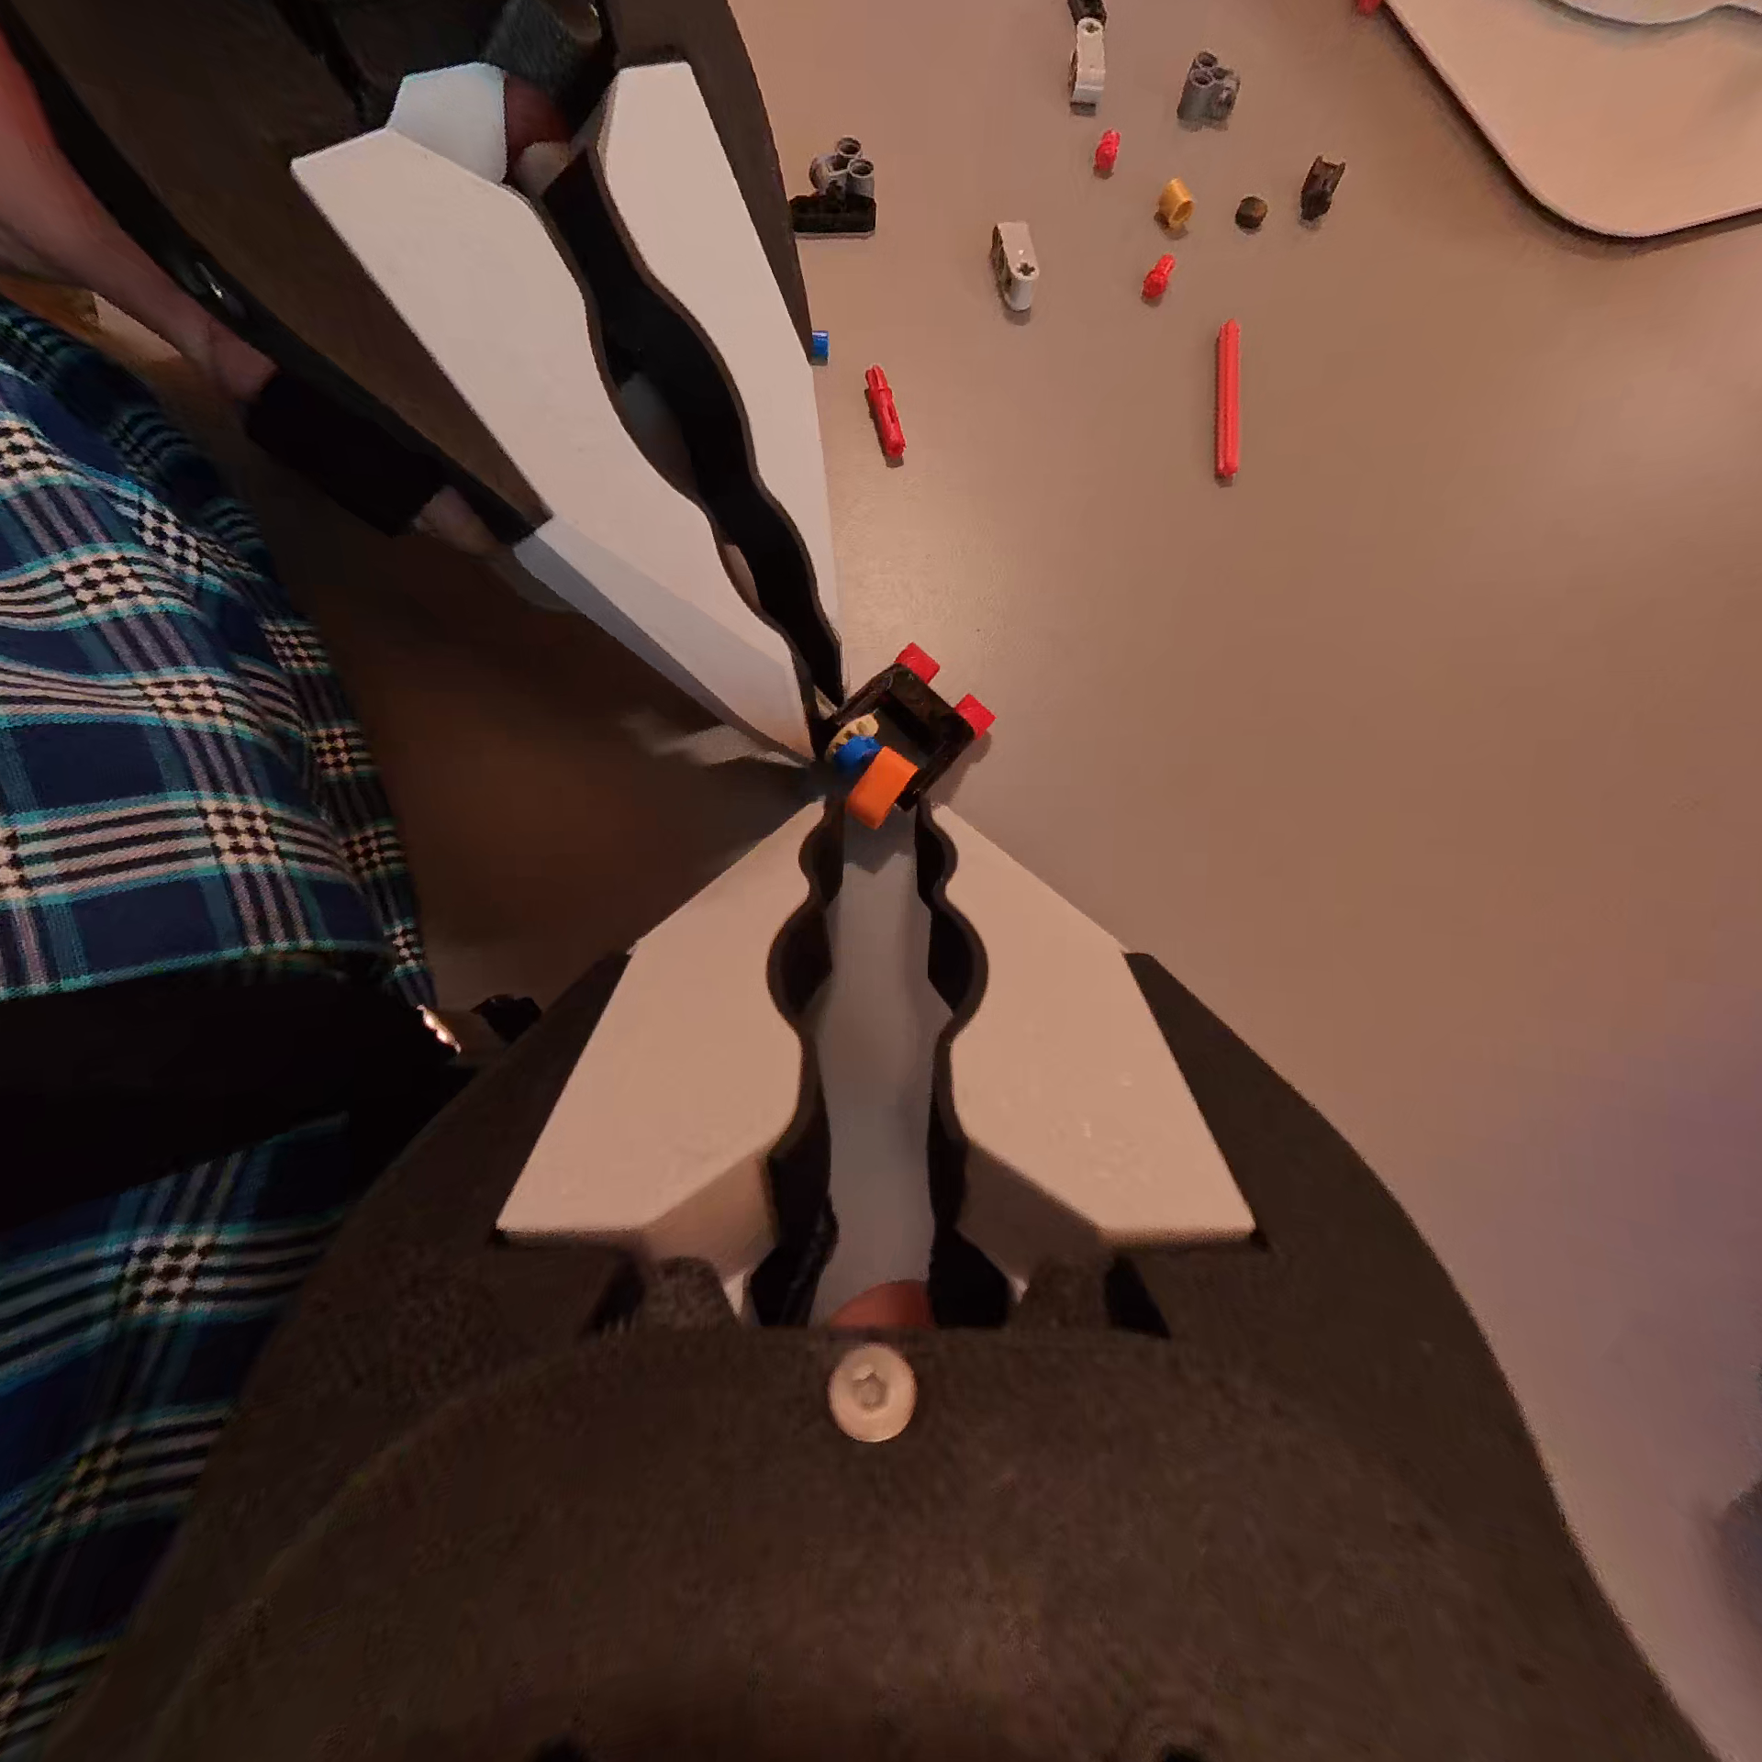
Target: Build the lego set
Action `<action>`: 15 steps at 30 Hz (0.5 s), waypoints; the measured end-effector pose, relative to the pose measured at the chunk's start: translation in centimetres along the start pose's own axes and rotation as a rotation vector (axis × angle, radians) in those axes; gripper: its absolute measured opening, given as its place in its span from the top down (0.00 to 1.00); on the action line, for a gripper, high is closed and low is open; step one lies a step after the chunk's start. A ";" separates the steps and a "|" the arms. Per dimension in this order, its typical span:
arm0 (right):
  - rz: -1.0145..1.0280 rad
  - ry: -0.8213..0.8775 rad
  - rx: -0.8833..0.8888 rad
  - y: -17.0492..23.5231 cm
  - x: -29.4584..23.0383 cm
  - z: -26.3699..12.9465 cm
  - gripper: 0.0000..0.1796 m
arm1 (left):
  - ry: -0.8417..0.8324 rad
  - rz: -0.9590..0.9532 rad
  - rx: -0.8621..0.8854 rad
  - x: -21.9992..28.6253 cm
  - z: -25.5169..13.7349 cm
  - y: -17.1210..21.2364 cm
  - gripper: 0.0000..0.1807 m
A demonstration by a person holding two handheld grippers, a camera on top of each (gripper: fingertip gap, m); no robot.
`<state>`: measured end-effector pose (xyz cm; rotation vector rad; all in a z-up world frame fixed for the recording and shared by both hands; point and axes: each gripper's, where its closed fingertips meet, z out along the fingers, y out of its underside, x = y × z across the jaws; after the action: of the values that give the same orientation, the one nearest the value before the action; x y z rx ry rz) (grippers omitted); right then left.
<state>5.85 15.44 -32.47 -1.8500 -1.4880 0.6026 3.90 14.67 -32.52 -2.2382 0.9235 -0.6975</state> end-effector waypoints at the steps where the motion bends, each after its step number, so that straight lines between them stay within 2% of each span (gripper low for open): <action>1: 0.003 0.001 0.002 0.0 0.0 0.0 0.93 | -0.003 0.005 0.000 0.0 0.0 0.0 0.98; 12: 0.012 0.000 0.046 -0.7 0.6 -0.7 0.92 | -0.010 0.019 -0.001 -0.3 -0.1 0.1 0.98; 15: -0.025 -0.028 0.066 -1.2 0.1 -0.8 0.95 | -0.011 0.019 -0.003 -0.3 -0.1 0.1 0.99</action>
<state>5.71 15.45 -31.05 -1.7767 -1.4895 0.6605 3.60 14.80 -32.59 -2.2304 0.9396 -0.6746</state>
